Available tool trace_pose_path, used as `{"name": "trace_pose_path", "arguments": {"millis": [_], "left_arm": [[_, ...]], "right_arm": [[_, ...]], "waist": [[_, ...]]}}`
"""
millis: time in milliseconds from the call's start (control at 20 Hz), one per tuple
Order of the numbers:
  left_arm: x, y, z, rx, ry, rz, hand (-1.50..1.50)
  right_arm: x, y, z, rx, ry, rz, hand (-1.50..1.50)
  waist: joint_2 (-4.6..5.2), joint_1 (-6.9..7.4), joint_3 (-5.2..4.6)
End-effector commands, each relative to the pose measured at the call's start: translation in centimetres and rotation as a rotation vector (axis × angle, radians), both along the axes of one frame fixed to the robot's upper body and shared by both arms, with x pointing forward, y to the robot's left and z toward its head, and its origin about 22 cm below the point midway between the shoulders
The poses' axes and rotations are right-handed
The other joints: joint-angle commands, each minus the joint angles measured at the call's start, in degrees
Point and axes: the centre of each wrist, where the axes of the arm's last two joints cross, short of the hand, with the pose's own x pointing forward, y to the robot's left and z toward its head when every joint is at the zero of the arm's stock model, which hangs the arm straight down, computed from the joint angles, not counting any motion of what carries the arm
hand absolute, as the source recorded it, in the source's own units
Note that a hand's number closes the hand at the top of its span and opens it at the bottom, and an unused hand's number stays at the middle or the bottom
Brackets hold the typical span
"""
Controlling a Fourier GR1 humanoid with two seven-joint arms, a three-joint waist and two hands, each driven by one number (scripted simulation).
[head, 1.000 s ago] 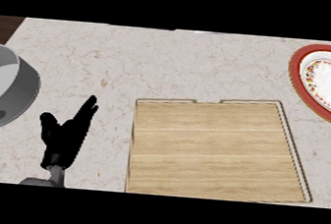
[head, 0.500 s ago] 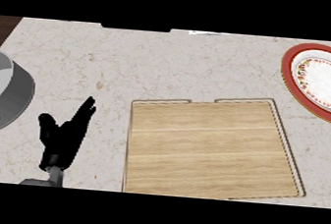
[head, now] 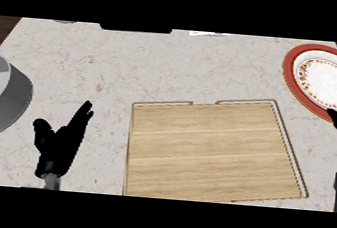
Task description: Pick the bell pepper from the tray and place it in the plate
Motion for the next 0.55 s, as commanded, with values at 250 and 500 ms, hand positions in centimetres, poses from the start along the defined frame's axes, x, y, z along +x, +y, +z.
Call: {"name": "trace_pose_path", "arguments": {"millis": [250, 500], "left_arm": [[0.6, 1.2, 0.1, -0.006, 0.067, -0.007, 0.00], [0.5, -0.5, 0.0, -0.018, 0.054, -0.021, 0.00]], "right_arm": [[-4.6, 5.5, -1.2, 0.012, 0.071, 0.035, -1.50], [-4.2, 5.1, -0.5, 0.004, 0.099, 0.002, -1.50]], "waist": [[0.40, 0.06, -0.29], [0.52, 0.41, -0.25]]}}
